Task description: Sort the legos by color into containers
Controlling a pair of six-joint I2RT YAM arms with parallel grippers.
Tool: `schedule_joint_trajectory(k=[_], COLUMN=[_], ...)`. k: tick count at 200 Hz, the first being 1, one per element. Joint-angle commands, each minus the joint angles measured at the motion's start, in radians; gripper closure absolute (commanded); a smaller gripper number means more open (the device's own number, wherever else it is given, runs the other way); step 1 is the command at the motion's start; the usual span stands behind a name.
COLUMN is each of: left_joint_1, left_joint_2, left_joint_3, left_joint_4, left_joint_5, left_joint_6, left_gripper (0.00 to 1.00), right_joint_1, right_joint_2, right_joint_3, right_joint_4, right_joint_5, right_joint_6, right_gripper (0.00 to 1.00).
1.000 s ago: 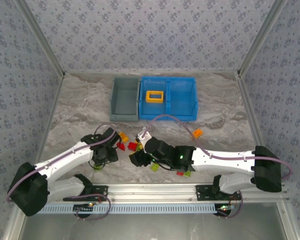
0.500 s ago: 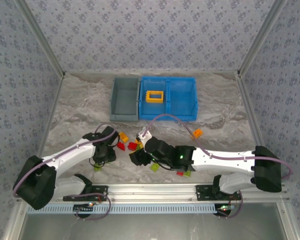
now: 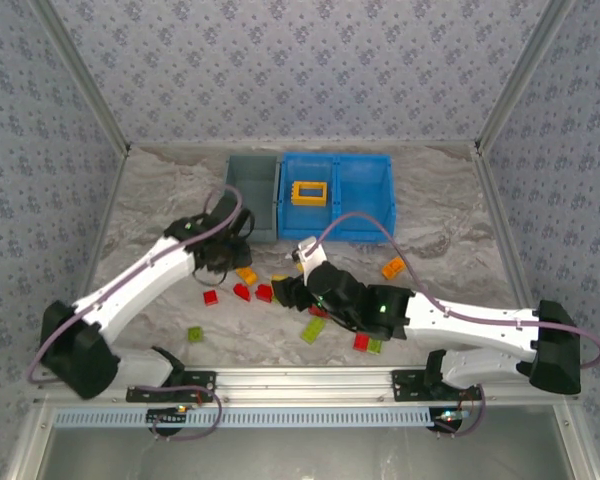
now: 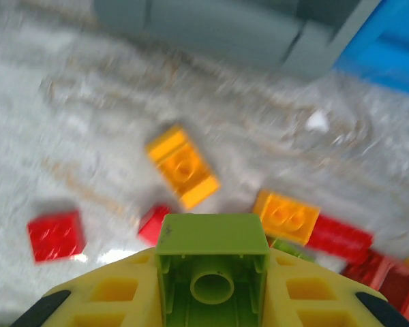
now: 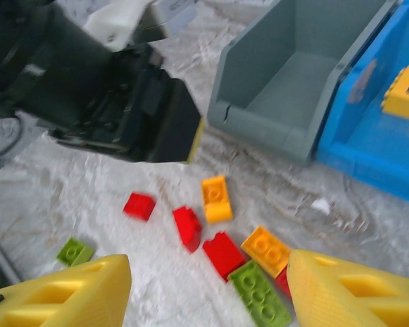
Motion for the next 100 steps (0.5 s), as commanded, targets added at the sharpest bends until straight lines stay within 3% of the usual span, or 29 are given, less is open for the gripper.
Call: schedule_joint_trajectory(k=[1, 40, 100], left_joint_1=[0.043, 0.146, 0.211], left_joint_2=[0.149, 0.406, 0.682], left_joint_3=[0.123, 0.371, 0.615], left_joint_4=[-0.006, 0.002, -0.051], left_joint_5=[-0.002, 0.047, 0.089], left_joint_6=[0.096, 0.181, 0.231], left_gripper=[0.75, 0.75, 0.72], right_joint_1=[-0.030, -0.059, -0.101], right_joint_2=[0.017, 0.049, 0.047], right_joint_3=[0.048, 0.079, 0.050], right_joint_4=[0.064, 0.091, 0.054], right_joint_5=[0.025, 0.076, 0.057], right_joint_6=[-0.057, -0.067, -0.025], right_gripper=[0.35, 0.35, 0.35])
